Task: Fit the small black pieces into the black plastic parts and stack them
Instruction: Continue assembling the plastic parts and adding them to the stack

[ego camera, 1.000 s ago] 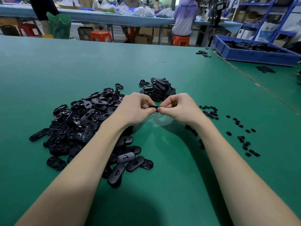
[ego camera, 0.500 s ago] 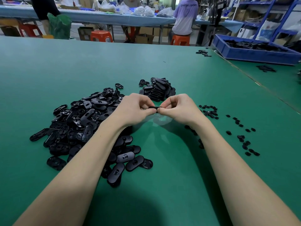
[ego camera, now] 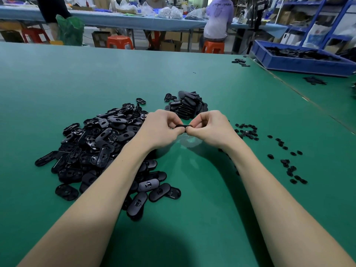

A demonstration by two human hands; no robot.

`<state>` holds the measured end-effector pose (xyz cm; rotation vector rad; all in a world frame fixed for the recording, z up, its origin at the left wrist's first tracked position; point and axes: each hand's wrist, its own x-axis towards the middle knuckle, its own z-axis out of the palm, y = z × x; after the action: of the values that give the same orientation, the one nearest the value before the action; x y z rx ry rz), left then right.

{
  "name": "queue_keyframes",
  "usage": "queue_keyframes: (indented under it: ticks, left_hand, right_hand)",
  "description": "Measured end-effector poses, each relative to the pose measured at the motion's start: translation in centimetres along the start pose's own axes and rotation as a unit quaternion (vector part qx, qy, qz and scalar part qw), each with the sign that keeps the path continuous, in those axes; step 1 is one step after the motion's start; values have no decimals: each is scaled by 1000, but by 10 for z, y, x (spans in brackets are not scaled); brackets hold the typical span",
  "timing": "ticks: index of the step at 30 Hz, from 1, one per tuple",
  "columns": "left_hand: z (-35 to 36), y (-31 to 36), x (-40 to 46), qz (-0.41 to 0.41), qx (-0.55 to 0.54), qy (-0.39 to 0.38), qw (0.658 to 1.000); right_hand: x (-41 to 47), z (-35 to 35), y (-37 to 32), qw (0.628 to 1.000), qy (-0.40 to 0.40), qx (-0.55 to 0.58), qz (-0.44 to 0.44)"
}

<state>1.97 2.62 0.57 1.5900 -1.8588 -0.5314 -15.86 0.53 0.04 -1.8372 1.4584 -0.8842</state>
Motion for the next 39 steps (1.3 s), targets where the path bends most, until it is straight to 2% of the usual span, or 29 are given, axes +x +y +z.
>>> queue_keyframes:
  ticks: [3, 8, 13, 17, 22, 26, 31, 39]
  left_hand:
    - [4, 0, -1, -7, -8, 32, 999]
    - [-4, 1, -4, 58, 50, 20, 997]
    - [-3, 1, -5, 50, 121, 35, 991]
    - [-6, 3, 5, 18, 101, 56, 993]
    - [-16, 25, 59, -2, 70, 82, 994]
    - [-14, 48, 115, -5, 99, 72, 992]
    - [-2, 47, 148, -30, 173, 14, 984]
    - [3, 28, 155, -51, 121, -5, 991]
  right_hand:
    - [1, 2, 2, 1000, 1, 19, -6]
    - [2, -7, 5, 996, 5, 89, 21]
    - [4, -6, 3, 999, -2, 44, 11]
    - [7, -8, 5, 998, 52, -23, 2]
    - [9, -13, 11, 998, 54, -16, 4]
    - [9, -13, 16, 999, 44, -20, 7]
    - [9, -15, 18, 999, 41, -8, 13]
    - [9, -15, 19, 999, 30, -11, 11]
